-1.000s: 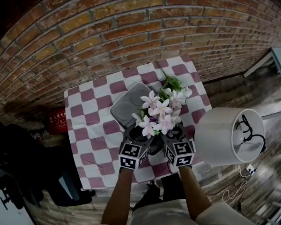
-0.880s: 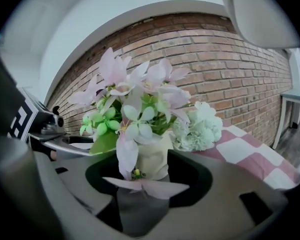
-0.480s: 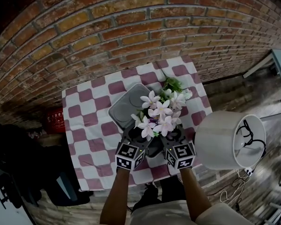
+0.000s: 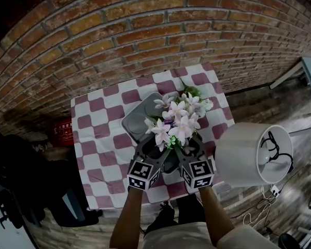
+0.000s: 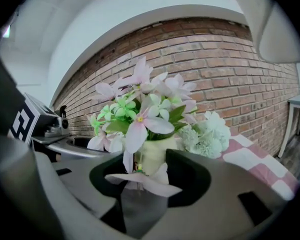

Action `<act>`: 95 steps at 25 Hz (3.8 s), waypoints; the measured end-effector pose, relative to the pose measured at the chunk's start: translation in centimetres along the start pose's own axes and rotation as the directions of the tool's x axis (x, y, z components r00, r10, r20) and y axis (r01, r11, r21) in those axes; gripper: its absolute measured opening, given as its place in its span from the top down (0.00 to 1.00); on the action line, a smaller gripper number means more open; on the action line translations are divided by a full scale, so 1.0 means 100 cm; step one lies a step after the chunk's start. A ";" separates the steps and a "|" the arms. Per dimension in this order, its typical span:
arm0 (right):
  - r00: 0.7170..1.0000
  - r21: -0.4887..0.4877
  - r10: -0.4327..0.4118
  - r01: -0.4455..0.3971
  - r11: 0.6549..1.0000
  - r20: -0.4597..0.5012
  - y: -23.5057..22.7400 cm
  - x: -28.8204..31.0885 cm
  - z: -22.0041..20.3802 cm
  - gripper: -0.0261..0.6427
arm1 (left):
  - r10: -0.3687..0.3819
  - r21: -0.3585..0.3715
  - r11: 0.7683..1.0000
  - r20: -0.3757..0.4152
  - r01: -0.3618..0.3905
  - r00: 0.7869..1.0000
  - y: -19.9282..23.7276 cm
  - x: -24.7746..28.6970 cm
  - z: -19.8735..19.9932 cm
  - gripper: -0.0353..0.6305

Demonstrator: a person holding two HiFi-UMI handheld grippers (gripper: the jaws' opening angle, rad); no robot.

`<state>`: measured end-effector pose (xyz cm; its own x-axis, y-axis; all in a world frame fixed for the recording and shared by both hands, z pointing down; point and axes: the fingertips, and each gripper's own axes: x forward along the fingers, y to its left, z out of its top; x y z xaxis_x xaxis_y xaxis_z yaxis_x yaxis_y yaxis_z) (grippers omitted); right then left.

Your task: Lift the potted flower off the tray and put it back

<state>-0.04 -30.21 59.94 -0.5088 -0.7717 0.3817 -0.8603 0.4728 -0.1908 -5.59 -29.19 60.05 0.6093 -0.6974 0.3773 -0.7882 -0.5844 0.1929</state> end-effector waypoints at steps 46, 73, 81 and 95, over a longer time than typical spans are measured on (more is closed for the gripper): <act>0.997 -0.128 -0.003 -0.006 0.992 -0.075 -0.001 0.007 -0.023 0.55 | 0.121 0.045 0.992 -0.049 -0.119 0.991 0.022 -0.001 -0.025 0.44; 0.998 -0.101 0.051 -0.054 0.993 -0.039 0.011 0.005 -0.021 0.62 | 0.160 0.081 0.984 -0.029 -0.158 0.987 0.016 0.000 -0.021 0.53; 0.999 -0.105 0.053 -0.053 0.993 -0.008 0.021 -0.002 -0.018 0.64 | 0.169 0.074 0.983 0.002 -0.169 0.986 0.014 -0.009 -0.018 0.54; 0.993 -0.163 0.078 -0.063 0.985 0.090 0.065 -0.046 0.025 0.64 | 0.195 0.111 0.973 0.097 -0.205 0.976 -0.004 -0.066 0.020 0.55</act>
<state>-3.42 -24.67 54.69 -0.5756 -0.7674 0.2825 -0.8095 0.5836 -0.0642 -9.17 -25.17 55.71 0.4498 -0.8345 0.3183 -0.8818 -0.4714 0.0101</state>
